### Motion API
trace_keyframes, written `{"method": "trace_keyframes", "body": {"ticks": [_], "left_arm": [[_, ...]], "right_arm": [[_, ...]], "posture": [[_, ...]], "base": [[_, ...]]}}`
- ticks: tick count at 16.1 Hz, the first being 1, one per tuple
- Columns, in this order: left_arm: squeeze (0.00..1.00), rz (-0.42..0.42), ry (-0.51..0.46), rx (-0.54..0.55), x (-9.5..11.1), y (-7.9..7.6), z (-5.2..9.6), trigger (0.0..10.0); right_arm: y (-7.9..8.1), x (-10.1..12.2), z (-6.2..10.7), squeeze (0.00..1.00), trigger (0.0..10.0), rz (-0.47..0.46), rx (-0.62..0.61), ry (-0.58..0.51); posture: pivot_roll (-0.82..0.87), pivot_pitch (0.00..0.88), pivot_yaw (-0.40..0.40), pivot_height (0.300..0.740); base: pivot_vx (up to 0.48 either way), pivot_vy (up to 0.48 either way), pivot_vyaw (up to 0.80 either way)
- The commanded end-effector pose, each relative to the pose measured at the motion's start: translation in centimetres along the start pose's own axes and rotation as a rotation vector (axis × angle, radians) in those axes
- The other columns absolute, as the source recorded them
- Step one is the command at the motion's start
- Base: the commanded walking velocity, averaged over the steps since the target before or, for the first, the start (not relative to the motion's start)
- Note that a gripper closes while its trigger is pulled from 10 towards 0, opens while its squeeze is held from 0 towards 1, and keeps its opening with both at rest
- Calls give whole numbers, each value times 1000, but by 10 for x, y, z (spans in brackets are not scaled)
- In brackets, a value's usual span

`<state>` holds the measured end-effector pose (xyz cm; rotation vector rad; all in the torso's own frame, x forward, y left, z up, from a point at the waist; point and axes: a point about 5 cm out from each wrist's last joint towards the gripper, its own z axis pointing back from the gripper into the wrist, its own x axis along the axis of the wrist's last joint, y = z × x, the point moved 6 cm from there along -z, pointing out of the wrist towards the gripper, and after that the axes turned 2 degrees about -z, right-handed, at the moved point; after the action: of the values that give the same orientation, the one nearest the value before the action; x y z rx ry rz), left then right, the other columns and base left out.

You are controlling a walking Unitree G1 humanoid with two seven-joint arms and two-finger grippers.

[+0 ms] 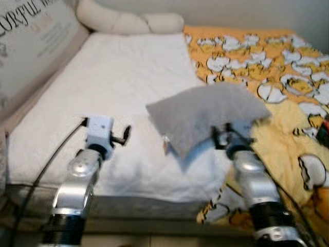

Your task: Clean up the room

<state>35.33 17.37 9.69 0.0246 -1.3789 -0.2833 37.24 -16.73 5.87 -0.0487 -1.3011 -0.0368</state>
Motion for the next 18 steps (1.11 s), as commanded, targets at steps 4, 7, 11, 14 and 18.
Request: {"method": "trace_keyframes", "body": {"ticks": [4,7,11,14,18], "left_arm": [[0,-13,-2,23,1,10,0,10000],[0,-15,0,21,1,10,1,10000],[0,-19,-6,22,2,11,0,10000],[0,-27,-13,18,4,9,0,10000],[0,-38,-8,11,2,7,1,10000]], "right_arm": [[20,7,-1,996,10000,-1,50,-25],[20,8,0,996,10000,-5,47,-29],[21,12,0,992,10000,-18,52,-52],[21,19,0,925,10000,-36,54,-81],[21,18,1,588,10000,-40,52,-78]], "posture": [[-9,0,-9,740],[-9,0,-9,740],[-8,0,-9,740],[-7,0,-9,740],[-8,0,-9,740]], "base": [[348,0,0],[351,0,0],[336,0,0],[0,0,0],[0,0,0]]}}
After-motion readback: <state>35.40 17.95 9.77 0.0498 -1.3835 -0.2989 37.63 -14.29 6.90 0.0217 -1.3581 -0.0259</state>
